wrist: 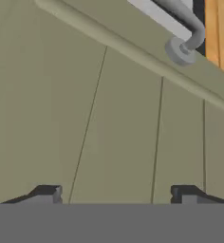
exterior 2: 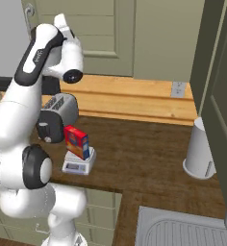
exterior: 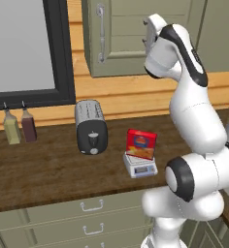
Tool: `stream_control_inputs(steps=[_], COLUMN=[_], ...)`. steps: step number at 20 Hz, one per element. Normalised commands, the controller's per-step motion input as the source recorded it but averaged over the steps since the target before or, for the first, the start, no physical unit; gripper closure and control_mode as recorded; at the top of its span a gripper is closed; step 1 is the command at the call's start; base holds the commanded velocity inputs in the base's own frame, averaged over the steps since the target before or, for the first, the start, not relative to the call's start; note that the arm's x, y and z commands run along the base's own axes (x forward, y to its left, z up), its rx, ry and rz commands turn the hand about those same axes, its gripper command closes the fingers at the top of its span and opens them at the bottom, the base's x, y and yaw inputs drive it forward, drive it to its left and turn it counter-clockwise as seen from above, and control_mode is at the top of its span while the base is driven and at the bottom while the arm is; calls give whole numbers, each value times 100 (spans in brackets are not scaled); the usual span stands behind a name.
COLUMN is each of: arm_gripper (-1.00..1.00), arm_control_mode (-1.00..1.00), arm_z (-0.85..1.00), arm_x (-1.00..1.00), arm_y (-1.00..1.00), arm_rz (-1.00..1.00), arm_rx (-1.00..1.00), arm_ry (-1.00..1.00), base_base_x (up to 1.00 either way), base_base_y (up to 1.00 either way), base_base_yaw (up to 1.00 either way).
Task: Pick the boxed food and place it on the digital scale for weighing, and close the cabinet.
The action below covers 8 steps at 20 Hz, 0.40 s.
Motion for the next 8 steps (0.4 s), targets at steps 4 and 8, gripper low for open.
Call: stream_control_inputs(steps=[4, 8], arm_gripper=[-100, -100], arm_control_mode=[-100, -100], arm_z=[0, 0], arm_x=[-89, -100], arm_y=[-67, -80], arm_rz=[-12, -9], arm_rx=[12, 14], arm_ry=[-23, -16], base_base_x=[0, 0], base_base_y=[0, 0], base_base_yaw=[0, 0])
